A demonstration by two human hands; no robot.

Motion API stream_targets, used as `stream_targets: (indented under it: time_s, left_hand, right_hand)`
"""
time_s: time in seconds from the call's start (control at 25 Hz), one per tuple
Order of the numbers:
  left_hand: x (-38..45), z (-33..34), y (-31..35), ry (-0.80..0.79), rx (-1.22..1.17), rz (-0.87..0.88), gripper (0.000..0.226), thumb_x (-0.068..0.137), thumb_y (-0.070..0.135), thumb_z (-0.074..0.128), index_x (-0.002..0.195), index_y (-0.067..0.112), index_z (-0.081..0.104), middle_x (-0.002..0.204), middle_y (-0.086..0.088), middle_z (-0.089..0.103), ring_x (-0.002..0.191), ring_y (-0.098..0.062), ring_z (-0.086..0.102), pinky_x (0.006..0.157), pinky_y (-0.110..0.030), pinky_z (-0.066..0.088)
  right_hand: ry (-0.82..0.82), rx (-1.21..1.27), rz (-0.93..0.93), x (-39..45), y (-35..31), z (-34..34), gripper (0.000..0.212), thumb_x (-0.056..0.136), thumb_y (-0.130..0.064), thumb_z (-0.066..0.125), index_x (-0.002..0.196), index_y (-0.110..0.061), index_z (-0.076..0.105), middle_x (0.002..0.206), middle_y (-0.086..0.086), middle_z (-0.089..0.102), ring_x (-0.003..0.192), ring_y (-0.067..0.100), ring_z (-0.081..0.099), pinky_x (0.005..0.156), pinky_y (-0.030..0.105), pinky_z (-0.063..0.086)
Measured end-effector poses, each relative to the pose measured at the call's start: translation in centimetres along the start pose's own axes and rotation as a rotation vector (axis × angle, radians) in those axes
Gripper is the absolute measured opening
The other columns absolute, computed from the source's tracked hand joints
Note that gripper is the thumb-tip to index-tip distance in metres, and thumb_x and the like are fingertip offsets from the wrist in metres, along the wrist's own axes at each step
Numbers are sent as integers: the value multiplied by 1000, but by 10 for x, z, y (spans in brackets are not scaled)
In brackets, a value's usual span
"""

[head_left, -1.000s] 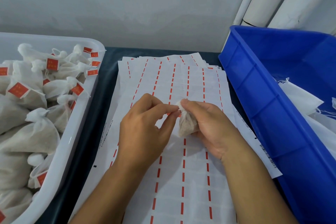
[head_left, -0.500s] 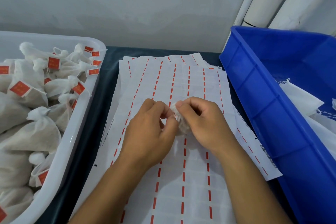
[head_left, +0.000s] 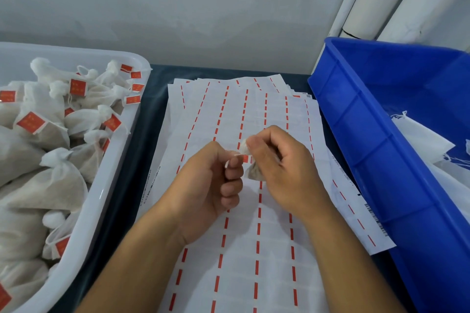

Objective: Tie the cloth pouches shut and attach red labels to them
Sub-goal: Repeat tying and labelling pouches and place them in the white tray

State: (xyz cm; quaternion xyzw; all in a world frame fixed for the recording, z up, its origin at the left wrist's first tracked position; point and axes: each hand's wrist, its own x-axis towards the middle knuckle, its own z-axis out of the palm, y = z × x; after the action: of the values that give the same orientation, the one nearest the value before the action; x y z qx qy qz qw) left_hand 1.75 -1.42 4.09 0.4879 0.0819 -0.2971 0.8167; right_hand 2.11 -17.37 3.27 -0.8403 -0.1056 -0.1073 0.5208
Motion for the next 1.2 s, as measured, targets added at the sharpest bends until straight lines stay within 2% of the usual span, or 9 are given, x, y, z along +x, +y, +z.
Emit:
stream_targets:
  time_s: [0.12,0.28,0.4,0.56,0.68,0.76,0.88,1.04,1.2]
  left_hand:
    - [-2,0,5,-11,-163,6,18,79,20,47,62,20,51,67,4,34,50,-11,26,45,-22,24]
    - [-5,1,8,31,-284,77,22,82,17,45,62,18,51,66,4,37,50,-10,30,45,-20,26]
    - [-6,3,9,44,-306,141,25,85,15,44,61,19,52,67,4,36,53,-9,30,48,-20,24]
    - [-8,3,11,72,-238,235,25,91,14,42,69,17,53,70,2,41,58,-11,37,50,-22,33]
    - [-5,4,7,218,-39,344,19,94,14,44,80,14,57,73,0,55,68,-13,55,67,-27,44]
    - [-3,4,5,286,46,401,25,98,13,43,84,13,64,90,4,74,88,-11,71,85,-29,49]
    - [-1,3,3,267,-26,419,33,103,12,39,83,16,64,111,-2,77,112,-16,71,101,-34,48]
    - [-3,1,5,219,-134,396,28,103,20,41,87,15,63,107,-8,78,104,-20,74,92,-36,50]
    - [0,3,7,460,105,323,49,101,28,44,69,29,81,92,2,80,92,-17,74,85,-35,50]
  right_hand:
    - [-62,18,24,-2,-2,-2,28,90,-61,61,99,-35,56,72,-7,48,65,13,51,57,25,51]
    - [-108,-84,-75,-3,-4,-2,39,89,-58,66,124,-45,57,73,-26,48,69,-1,50,60,10,42]
    - [-92,-131,-93,-4,-3,0,30,91,-54,64,117,-38,66,94,-25,58,87,-4,57,72,7,44]
    - [-52,-194,-46,-2,-4,0,24,89,-58,60,101,-37,64,95,-17,60,89,4,57,72,11,45]
    - [-103,-210,31,-3,-5,-1,21,88,-55,67,103,-41,63,92,-22,55,90,-5,54,73,4,41]
    - [-144,-209,65,-3,-5,-1,21,88,-45,76,105,-40,64,86,-24,51,85,-11,51,71,1,38]
    - [-157,-242,87,0,-7,2,22,88,-42,78,101,-41,61,82,-23,50,83,-16,49,67,0,38]
    - [-237,-268,145,0,-9,1,28,83,-57,76,101,-48,57,89,-24,56,87,-13,53,57,7,41]
    - [-73,-458,338,6,6,-33,33,84,-66,68,107,-48,52,108,-21,62,83,1,61,65,11,41]
